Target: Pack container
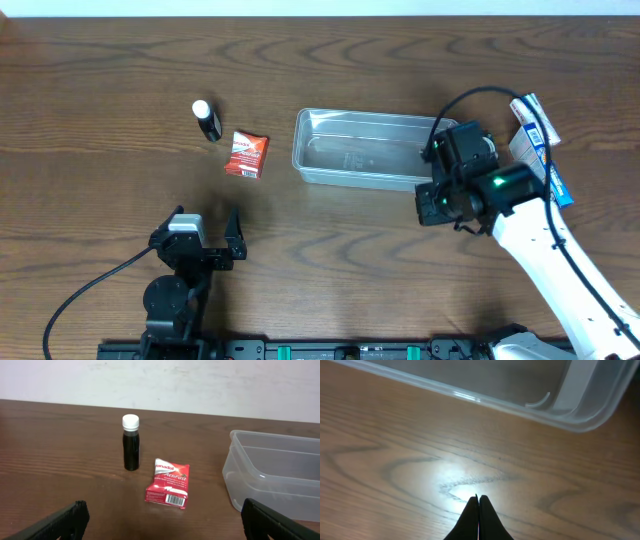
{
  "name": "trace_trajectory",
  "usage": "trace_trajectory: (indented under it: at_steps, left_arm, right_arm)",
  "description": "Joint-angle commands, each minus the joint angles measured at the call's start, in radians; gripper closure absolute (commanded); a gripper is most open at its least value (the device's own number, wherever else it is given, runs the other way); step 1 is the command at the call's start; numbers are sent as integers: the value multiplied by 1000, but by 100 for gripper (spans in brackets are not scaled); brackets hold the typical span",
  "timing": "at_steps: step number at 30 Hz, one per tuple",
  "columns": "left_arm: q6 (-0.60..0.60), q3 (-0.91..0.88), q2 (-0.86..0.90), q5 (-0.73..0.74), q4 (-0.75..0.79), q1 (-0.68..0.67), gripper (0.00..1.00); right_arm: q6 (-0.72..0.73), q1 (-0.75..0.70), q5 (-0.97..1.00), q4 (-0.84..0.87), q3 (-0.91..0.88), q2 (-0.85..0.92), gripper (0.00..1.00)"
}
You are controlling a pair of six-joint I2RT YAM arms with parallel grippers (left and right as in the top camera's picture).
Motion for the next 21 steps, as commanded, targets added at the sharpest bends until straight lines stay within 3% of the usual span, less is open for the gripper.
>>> trace_trajectory:
  at_steps: [1, 10, 21]
  left_arm:
    - [13, -27, -6, 7, -10, -2, 2]
    - [13, -27, -6, 7, -10, -2, 2]
    - [13, -27, -6, 7, -10, -2, 2]
  right_arm:
    - [48, 11, 54, 48, -34, 2, 99]
    - [61, 11, 179, 184, -107, 16, 99]
    - [76, 11, 190, 261, -116, 110, 99]
